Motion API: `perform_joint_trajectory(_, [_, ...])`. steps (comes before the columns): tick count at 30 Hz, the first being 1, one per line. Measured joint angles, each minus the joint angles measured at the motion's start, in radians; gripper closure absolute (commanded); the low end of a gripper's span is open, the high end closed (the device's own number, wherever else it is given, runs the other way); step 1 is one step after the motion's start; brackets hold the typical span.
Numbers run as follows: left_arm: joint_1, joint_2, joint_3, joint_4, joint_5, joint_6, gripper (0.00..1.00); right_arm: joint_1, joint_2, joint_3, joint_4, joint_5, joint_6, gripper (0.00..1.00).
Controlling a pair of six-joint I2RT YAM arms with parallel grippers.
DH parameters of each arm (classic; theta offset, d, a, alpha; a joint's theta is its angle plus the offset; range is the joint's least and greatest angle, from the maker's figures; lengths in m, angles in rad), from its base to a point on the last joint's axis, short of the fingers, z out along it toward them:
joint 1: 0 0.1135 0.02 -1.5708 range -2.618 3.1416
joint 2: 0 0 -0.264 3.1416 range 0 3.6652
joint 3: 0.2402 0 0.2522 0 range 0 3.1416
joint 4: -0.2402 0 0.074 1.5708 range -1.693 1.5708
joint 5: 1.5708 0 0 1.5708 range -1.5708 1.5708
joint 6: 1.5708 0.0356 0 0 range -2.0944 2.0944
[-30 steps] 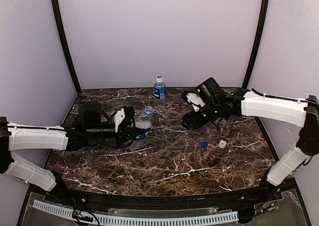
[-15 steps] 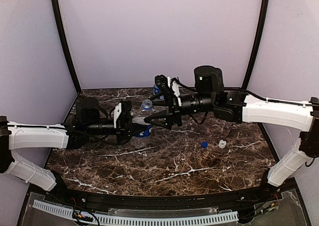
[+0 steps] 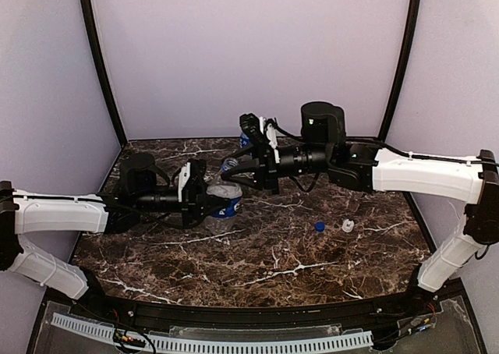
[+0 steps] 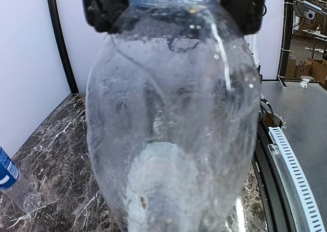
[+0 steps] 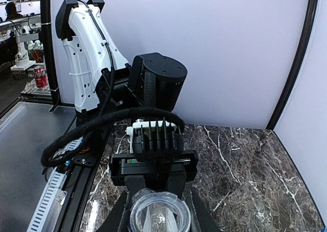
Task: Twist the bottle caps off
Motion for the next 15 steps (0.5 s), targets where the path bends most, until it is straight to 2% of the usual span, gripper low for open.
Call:
perform_joint_trajectory(2, [0.000,0.002,0.000,0.000,0.000,0.000,0.60,0.000,0.000,0.000,-0.003,0.002,0.000,1.00])
perform_joint_trajectory(3, [0.000,0.002,0.000,-0.002,0.000,-0.001,0.43,0.000,0.000,0.000,-0.003,0.005,0.001,1.00])
perform_joint_trajectory(4, [0.000,0.002,0.000,-0.003,-0.001,0.006,0.34,0.000,0.000,0.000,-0.005,0.010,0.002,1.00])
perform_joint_trajectory(6, [0.002,0.002,-0.001,-0.011,-0.005,0.001,0.07,-0.001,-0.001,0.000,-0.011,0.021,0.004,1.00])
perform_joint_trajectory(8, [0.002,0.002,-0.001,-0.005,-0.014,0.002,0.02,-0.002,-0.001,0.000,-0.024,0.032,0.014,1.00])
perform_joint_trajectory(15, [0.002,0.002,-0.001,-0.004,-0.035,0.002,0.01,-0.015,-0.004,0.000,-0.103,0.119,0.045,1.00])
